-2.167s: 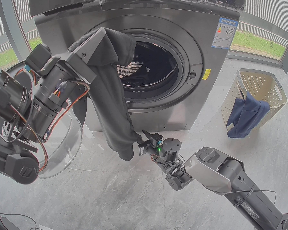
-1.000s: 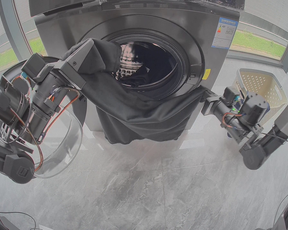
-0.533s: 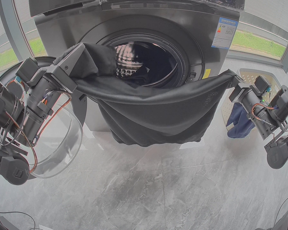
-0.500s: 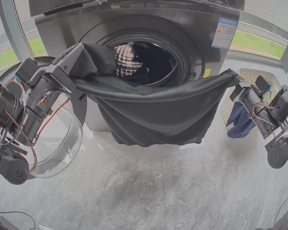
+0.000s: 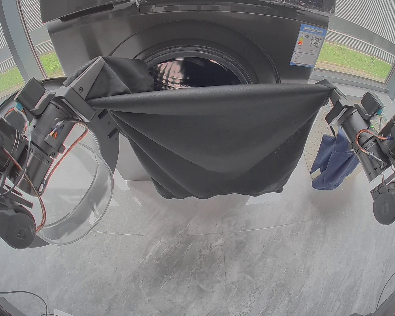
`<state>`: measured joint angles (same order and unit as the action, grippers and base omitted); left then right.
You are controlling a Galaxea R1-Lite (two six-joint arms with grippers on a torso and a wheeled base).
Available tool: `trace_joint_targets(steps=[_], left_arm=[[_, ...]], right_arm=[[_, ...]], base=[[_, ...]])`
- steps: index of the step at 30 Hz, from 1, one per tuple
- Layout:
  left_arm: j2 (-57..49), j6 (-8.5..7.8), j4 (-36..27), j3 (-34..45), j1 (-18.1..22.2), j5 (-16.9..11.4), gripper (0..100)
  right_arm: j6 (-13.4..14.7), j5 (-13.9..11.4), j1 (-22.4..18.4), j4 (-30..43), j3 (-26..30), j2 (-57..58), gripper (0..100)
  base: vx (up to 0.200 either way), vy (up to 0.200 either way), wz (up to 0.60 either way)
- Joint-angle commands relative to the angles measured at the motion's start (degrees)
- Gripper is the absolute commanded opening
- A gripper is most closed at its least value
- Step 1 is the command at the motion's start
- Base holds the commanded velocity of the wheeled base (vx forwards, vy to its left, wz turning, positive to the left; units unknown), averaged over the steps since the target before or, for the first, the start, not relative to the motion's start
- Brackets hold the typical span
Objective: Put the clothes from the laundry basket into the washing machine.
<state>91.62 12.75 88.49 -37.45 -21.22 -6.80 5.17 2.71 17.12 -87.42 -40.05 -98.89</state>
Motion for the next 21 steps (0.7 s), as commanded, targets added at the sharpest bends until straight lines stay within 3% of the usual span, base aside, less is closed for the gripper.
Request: trace_joint_targets(steps=[1, 21], left_arm=[[-0.31, 0.08, 0.01, -0.26, 0.92, 0.03, 0], [-0.66, 0.08, 0.01, -1.05, 1.62, 0.03, 0]], right_arm=[[0.10, 0.02, 0.11, -0.03, -0.12, 0.45, 0], [0.28, 0.28, 0.11, 0.06, -1.17, 0.72, 0]], base=[[0.000, 0.000, 0.00], [0.000, 0.000, 0.00]])
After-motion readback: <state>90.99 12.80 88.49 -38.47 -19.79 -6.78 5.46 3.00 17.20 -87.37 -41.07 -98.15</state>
